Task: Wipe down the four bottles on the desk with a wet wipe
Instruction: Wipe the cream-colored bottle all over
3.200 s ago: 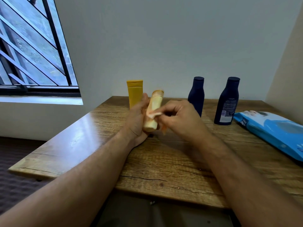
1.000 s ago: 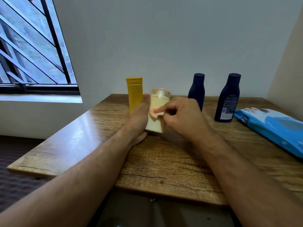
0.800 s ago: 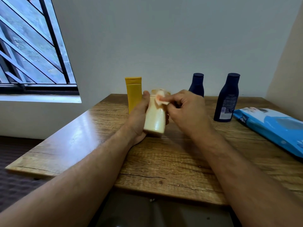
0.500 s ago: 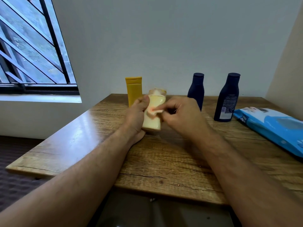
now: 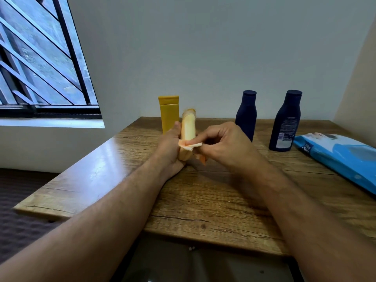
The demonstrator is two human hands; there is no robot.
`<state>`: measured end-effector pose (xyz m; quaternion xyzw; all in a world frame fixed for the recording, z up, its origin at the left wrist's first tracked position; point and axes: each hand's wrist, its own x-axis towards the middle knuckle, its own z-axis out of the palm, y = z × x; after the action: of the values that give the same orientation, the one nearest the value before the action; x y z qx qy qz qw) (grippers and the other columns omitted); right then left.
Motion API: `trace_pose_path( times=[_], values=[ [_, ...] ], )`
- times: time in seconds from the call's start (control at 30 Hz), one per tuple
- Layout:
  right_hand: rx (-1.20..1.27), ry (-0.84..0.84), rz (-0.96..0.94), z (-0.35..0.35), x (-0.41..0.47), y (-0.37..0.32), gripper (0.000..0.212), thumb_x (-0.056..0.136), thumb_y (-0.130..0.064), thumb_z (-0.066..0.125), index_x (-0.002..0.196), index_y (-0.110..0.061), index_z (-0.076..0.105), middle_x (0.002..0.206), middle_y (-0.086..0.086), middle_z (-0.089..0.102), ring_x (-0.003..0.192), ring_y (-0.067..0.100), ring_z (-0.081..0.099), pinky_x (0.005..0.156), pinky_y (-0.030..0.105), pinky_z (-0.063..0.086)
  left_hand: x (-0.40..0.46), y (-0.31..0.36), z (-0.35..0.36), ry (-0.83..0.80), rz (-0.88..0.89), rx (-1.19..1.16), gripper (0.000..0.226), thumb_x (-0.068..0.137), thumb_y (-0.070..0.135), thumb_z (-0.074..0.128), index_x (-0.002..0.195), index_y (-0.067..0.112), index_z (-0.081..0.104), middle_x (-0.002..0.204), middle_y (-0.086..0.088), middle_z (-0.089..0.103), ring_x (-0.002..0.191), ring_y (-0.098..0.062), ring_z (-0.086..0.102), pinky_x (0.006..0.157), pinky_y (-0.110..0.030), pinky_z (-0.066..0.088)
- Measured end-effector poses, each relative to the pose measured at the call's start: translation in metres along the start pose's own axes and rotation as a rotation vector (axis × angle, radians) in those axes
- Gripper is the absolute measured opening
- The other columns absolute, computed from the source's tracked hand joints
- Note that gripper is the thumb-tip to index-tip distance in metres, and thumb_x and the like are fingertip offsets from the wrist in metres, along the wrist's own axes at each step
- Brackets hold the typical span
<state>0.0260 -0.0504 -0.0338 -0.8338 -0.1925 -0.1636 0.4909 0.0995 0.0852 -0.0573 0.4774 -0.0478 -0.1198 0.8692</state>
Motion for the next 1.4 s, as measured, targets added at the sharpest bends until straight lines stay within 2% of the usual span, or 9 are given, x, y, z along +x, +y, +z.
trace_pose_path(
  times=[0.13, 0.2, 0.33, 0.43, 0.67, 0.87, 1.1, 1.3, 1.4],
  values=[
    [0.029, 0.302, 0.019, -0.003, 0.003, 0.003, 0.014, 0.086, -0.015, 0.073, 0.098, -0.02, 0.079, 0.078, -0.005, 0.075, 0.066, 0.006, 0.069, 0.063, 0.02, 0.057, -0.011, -0.003, 0.007, -0.245, 0.048, 0.309, 0.055, 0.104, 0.06, 0.032, 0.105, 0.011, 0.058, 0.075, -0.006, 0.054, 0.058, -0.014, 0.048, 0.049, -0.025, 0.037],
    [0.027, 0.377, 0.004, -0.006, 0.003, 0.003, 0.015, 0.088, -0.015, 0.071, 0.1, -0.02, 0.079, 0.075, -0.006, 0.074, 0.063, 0.005, 0.066, 0.058, 0.015, 0.051, -0.012, -0.003, 0.007, -0.349, 0.043, 0.321, 0.062, 0.101, 0.067, 0.032, 0.109, 0.011, 0.057, 0.077, -0.006, 0.052, 0.059, -0.015, 0.045, 0.051, -0.025, 0.034],
    [0.058, 0.168, 0.052, -0.004, 0.002, 0.001, 0.017, 0.086, -0.011, 0.073, 0.1, -0.018, 0.078, 0.088, -0.002, 0.075, 0.072, 0.008, 0.071, 0.065, 0.022, 0.058, -0.012, 0.003, 0.002, -0.406, 0.01, 0.177, 0.067, 0.098, 0.066, 0.04, 0.122, 0.005, 0.058, 0.092, -0.013, 0.059, 0.077, -0.021, 0.057, 0.063, -0.031, 0.049],
    [0.025, -0.046, 0.069, 0.002, -0.001, -0.001, 0.019, 0.082, -0.012, 0.077, 0.093, -0.027, 0.08, 0.093, -0.008, 0.075, 0.085, 0.007, 0.07, 0.075, 0.025, 0.059, -0.012, 0.003, 0.0, -0.388, -0.028, 0.085, 0.063, 0.093, 0.062, 0.049, 0.119, 0.005, 0.058, 0.099, -0.015, 0.06, 0.095, -0.026, 0.061, 0.084, -0.037, 0.051],
    [0.0, 0.296, 0.009, -0.005, 0.003, 0.003, 0.015, 0.086, -0.013, 0.073, 0.096, -0.022, 0.079, 0.093, -0.01, 0.073, 0.083, 0.003, 0.068, 0.069, 0.018, 0.058, -0.014, -0.002, -0.002, -0.365, 0.097, 0.159, 0.038, 0.083, 0.035, 0.05, 0.104, 0.011, 0.069, 0.092, -0.014, 0.067, 0.082, -0.027, 0.062, 0.073, -0.04, 0.051],
    [-0.172, -0.033, -0.016, 0.005, 0.0, 0.005, 0.014, 0.083, -0.024, 0.078, 0.094, -0.031, 0.078, 0.101, -0.014, 0.072, 0.097, 0.001, 0.064, 0.081, 0.021, 0.055, -0.009, 0.004, -0.005, -0.356, 0.179, -0.016, 0.056, 0.079, 0.038, 0.054, 0.119, 0.0, 0.06, 0.091, -0.017, 0.057, 0.082, -0.028, 0.058, 0.077, -0.038, 0.049],
    [-0.083, 0.377, -0.029, -0.003, 0.007, 0.012, 0.018, 0.089, -0.017, 0.07, 0.1, -0.03, 0.076, 0.102, -0.009, 0.069, 0.089, 0.004, 0.065, 0.076, 0.025, 0.059, -0.013, -0.006, 0.001, -0.264, 0.144, 0.148, 0.04, 0.097, 0.033, 0.037, 0.102, 0.01, 0.07, 0.086, -0.015, 0.07, 0.079, -0.028, 0.065, 0.071, -0.038, 0.054],
    [-0.162, 0.173, -0.056, -0.002, 0.006, 0.006, 0.017, 0.085, -0.014, 0.073, 0.097, -0.026, 0.078, 0.1, -0.01, 0.068, 0.098, 0.005, 0.063, 0.08, 0.018, 0.054, -0.011, -0.003, 0.002, -0.212, 0.189, 0.092, 0.053, 0.1, 0.032, 0.033, 0.088, 0.007, 0.078, 0.087, -0.015, 0.073, 0.083, -0.026, 0.07, 0.083, -0.04, 0.054],
    [-0.186, 0.042, -0.078, 0.0, 0.002, 0.003, 0.017, 0.082, -0.012, 0.075, 0.091, -0.025, 0.079, 0.094, -0.02, 0.064, 0.092, -0.003, 0.059, 0.071, 0.01, 0.049, -0.009, -0.001, 0.002, -0.175, 0.208, 0.044, 0.053, 0.094, 0.037, 0.036, 0.099, -0.002, 0.071, 0.092, -0.02, 0.066, 0.088, -0.03, 0.065, 0.084, -0.04, 0.052]
  ],
)
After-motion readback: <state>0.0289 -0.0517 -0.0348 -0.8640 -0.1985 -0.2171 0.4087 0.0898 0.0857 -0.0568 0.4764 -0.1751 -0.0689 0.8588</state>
